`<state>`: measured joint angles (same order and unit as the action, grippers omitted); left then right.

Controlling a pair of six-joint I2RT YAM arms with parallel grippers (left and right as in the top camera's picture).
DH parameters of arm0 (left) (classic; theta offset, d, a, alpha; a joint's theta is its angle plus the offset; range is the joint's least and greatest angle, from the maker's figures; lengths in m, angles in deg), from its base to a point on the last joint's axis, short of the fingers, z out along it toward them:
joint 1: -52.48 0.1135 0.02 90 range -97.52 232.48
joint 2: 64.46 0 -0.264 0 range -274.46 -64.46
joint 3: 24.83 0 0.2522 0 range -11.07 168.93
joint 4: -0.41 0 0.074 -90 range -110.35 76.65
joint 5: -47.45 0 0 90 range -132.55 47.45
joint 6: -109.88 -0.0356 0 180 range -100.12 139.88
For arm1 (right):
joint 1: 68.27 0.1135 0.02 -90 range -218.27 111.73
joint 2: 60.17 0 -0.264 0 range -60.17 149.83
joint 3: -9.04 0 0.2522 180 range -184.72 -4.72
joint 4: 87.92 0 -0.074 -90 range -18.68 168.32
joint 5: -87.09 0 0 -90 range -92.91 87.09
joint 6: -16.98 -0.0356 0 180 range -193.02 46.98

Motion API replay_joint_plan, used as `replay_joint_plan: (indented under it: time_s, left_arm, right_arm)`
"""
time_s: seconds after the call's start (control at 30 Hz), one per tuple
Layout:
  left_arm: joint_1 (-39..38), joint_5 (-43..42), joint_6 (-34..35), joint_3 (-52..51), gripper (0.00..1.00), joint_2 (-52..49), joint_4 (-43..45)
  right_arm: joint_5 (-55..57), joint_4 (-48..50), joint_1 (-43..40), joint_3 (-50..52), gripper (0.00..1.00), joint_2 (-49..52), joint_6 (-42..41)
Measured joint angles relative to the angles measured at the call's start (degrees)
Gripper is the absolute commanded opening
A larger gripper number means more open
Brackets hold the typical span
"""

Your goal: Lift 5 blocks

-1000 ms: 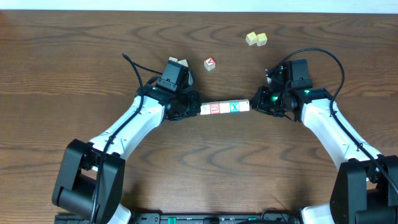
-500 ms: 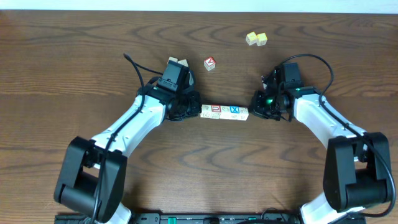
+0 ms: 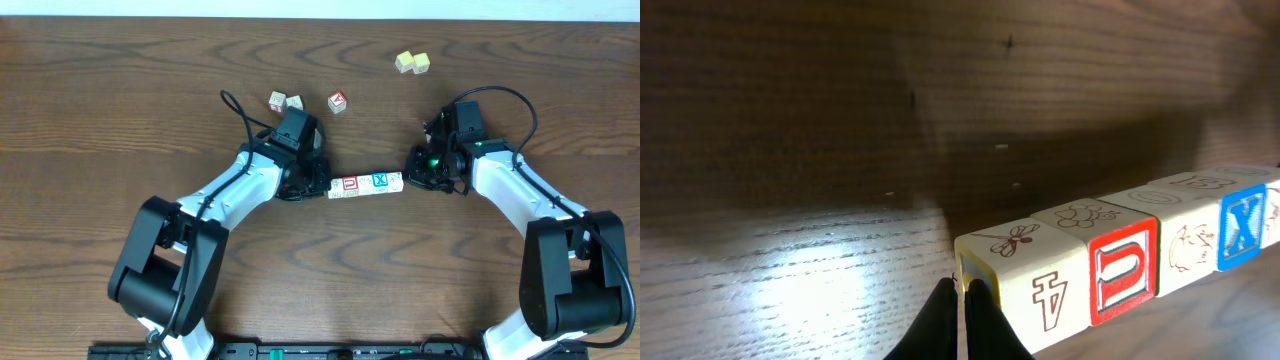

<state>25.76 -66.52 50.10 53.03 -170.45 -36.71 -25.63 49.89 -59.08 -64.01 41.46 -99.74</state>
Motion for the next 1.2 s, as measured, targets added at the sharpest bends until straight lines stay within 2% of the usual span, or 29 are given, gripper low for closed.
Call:
replay_joint_plan:
  time_s: [0.23,0.6,1.2]
  left_arm:
    - [-0.6,0.1,0.0,0.0,0.07,-1.8,0.3]
    - [-0.6,1.2,0.0,0.0,0.07,-1.8,0.5]
    - [-0.6,2.7,0.0,0.0,0.07,-4.3,3.0]
  right_arm:
    - [0.5,1.4,0.0,1.0,0.01,0.0,0.0]
    - [-0.1,8.8,0.0,6.9,0.01,-0.1,-0.5]
    - [-0.3,8.5,0.0,7.0,0.01,-0.1,-1.9]
